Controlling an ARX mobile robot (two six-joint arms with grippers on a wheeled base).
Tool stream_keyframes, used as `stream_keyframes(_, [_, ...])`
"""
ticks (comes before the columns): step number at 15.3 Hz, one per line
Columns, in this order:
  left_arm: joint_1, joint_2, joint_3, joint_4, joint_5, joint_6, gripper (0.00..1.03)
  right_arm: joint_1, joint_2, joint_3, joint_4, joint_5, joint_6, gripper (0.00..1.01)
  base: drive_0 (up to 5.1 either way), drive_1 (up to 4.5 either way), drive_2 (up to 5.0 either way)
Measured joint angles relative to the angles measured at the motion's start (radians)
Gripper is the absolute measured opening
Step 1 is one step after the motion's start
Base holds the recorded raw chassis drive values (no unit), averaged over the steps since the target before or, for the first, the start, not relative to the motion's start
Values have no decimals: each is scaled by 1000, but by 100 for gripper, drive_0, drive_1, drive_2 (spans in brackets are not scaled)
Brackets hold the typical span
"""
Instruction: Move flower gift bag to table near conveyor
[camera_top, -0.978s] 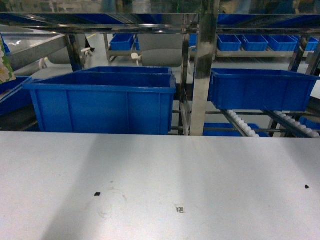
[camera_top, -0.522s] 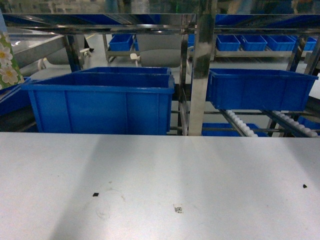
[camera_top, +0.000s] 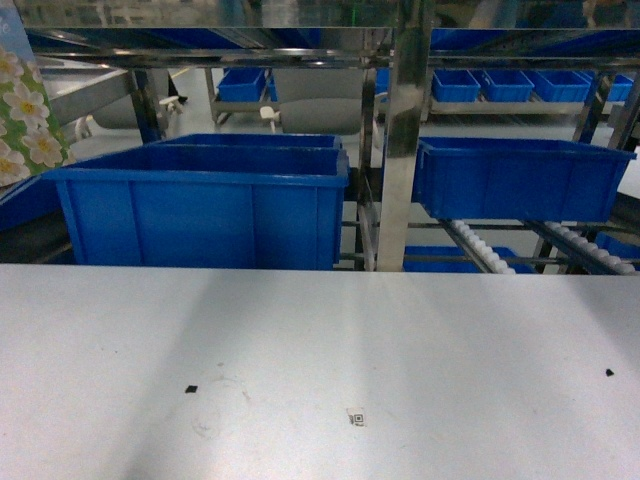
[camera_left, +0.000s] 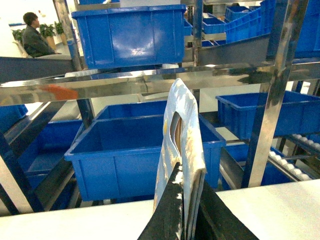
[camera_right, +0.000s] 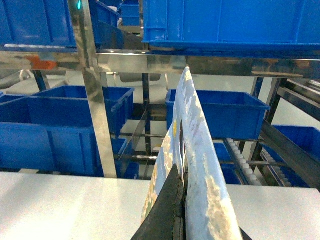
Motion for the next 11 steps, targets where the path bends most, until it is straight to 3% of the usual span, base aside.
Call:
stream_keyframes(6, [0,0,0,0,0,0,2,-64,442,55,228,-84,-46,2,0,0,0])
stream_keyframes(9, [0,0,0,0,0,0,2,-73,625,95,283,-111,-61,2,0,0,0])
stream_keyframes(11, [0,0,0,0,0,0,2,-105,714,124,286,-124,-90,2,0,0,0])
